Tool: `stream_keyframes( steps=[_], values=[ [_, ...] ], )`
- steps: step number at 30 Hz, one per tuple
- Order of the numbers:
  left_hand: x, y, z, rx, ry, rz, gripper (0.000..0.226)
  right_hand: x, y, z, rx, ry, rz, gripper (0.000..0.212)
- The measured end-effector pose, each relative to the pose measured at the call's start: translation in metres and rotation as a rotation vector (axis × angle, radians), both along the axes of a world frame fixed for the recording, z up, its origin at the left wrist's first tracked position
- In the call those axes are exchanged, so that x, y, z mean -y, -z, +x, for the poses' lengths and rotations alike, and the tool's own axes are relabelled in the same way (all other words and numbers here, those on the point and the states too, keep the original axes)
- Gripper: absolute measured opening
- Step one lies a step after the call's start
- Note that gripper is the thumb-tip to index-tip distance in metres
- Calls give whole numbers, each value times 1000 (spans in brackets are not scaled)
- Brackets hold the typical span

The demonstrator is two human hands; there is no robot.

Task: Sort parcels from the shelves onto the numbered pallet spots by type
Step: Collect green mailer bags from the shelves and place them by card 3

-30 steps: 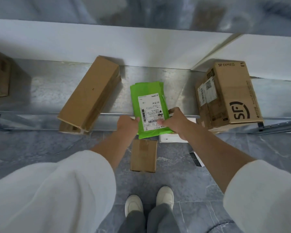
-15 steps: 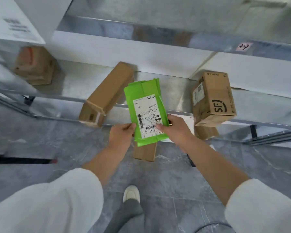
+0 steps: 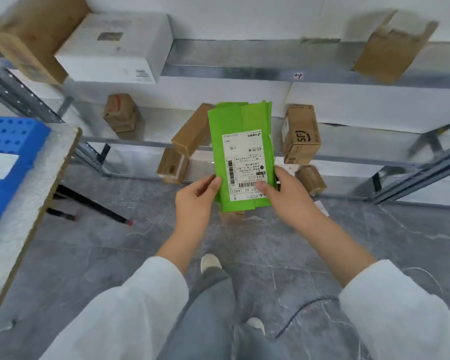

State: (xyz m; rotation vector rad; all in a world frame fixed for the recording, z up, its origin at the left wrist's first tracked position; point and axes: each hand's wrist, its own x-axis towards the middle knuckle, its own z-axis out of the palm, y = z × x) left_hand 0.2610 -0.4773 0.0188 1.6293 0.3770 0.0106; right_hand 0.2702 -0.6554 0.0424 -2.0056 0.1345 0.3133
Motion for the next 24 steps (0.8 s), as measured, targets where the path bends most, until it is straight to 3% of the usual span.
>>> stream_keyframes(
  steps=[7, 15, 24],
  values=[
    [-31, -76, -97, 80, -111, 39, 26, -40, -67, -89, 109, -19, 111, 57],
    [-111, -135, -159, 153, -370, 9, 22, -132, -116, -116, 155, -222, 201, 48],
    [-250, -165, -213, 181, -657, -46, 19, -290, -164, -127, 200, -533, 164, 41]
  ],
)
